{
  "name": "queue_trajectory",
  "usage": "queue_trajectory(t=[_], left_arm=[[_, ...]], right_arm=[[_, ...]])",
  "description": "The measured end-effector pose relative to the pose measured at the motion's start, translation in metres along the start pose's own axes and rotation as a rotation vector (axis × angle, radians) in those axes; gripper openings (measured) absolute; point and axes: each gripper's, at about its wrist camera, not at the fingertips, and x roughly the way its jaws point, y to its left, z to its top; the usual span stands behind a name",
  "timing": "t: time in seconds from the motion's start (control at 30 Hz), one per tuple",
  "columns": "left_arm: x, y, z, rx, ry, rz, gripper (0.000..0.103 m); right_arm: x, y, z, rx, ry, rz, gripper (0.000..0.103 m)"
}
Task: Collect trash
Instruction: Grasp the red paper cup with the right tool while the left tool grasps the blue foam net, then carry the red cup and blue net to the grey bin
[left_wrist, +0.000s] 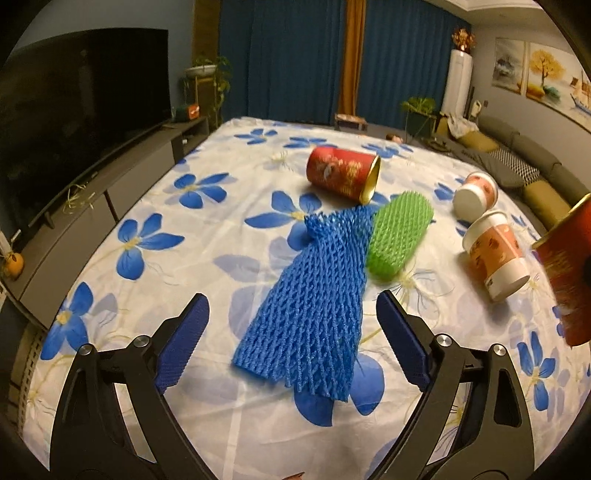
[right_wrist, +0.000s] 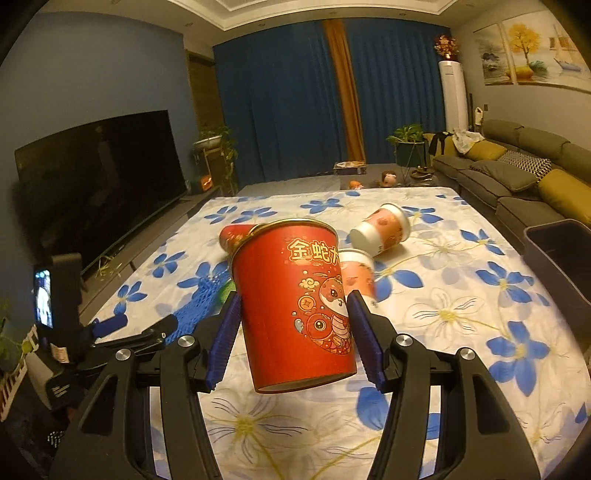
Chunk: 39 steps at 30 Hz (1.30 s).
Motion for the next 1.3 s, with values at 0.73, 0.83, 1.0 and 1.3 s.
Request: queue_trajectory(t=[0.73,0.83,1.0,1.3], left_arm=[[0.028,0.011,-0.002,-0.037,0.12,-0.061,0.008],[0.022,0.015,-0.002,-0.06,0.103,-0.086,0.007],[-0.01,0.017,0.002,-0.083,0.018,-0.111,0.007],[-0.065,-0.006,0.02,-0.053,-0.114,-0.161,0.007]], right_arm=[[-0.019,-0.009,0.002,0.013,-0.026,-0.02,0.058],[-0.02,-0.009,0.002,0.012,-0.027,-0.019,0.058],[-0.026,-0.013,-0.001,0.01,-0.031,-0.021,0.058],[-0.042,-0.02,0.001,0.017,-0.064,-0.021,0.058]])
